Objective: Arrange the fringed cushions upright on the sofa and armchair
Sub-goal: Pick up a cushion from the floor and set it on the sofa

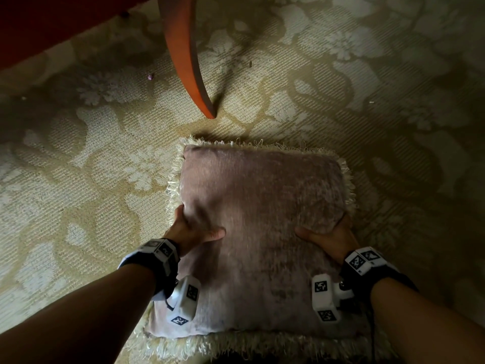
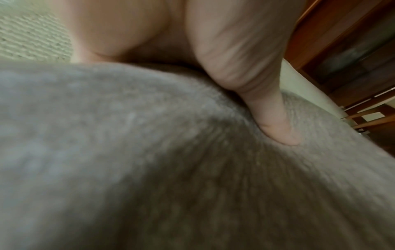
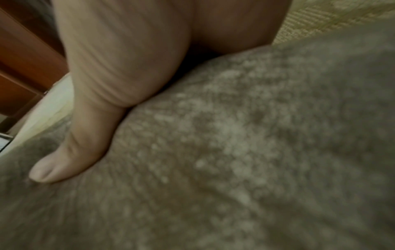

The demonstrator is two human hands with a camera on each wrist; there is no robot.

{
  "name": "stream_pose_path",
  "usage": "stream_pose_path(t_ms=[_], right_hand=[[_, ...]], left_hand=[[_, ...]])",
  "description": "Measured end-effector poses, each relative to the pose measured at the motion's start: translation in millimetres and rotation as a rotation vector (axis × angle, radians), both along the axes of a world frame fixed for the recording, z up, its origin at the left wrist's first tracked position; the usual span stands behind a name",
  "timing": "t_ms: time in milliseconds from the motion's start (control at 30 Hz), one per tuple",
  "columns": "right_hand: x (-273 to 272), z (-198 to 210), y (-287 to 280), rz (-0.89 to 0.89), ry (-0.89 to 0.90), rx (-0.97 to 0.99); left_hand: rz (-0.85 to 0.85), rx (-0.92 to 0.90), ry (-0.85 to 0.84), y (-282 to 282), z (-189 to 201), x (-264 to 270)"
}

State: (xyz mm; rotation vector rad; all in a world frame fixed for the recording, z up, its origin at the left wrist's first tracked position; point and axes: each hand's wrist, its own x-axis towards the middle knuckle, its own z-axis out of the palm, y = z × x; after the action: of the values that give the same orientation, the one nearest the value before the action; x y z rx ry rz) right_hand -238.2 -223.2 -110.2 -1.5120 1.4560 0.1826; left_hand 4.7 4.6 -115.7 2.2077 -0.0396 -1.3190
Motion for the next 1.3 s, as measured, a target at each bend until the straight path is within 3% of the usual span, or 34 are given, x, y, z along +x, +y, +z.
stream_pose_path(t_ms=[433,567,700,867,1300], right_hand=[[10,19,0,-0.005,-0.038,0.014],[17,38,0,-0.033,-0.104,-0.004],[22,85,-9,-0.110,-0.148,-0.049],[22,202,-33,-0.120,-0.160,-0.091],[-33,610,-136,-0.155,-0.225,-0.167]], left_hand=[[-0.023,-0.038,-0.055,-2,10,2],[0.016,-0.114,-0.090,-11,36,1],[0.048,-0.173,-0.138,-24,89,4],[0.086,-0.259,-0.188,-46,199,4],[0.009,-0.335,-0.218,-154,575,-33]])
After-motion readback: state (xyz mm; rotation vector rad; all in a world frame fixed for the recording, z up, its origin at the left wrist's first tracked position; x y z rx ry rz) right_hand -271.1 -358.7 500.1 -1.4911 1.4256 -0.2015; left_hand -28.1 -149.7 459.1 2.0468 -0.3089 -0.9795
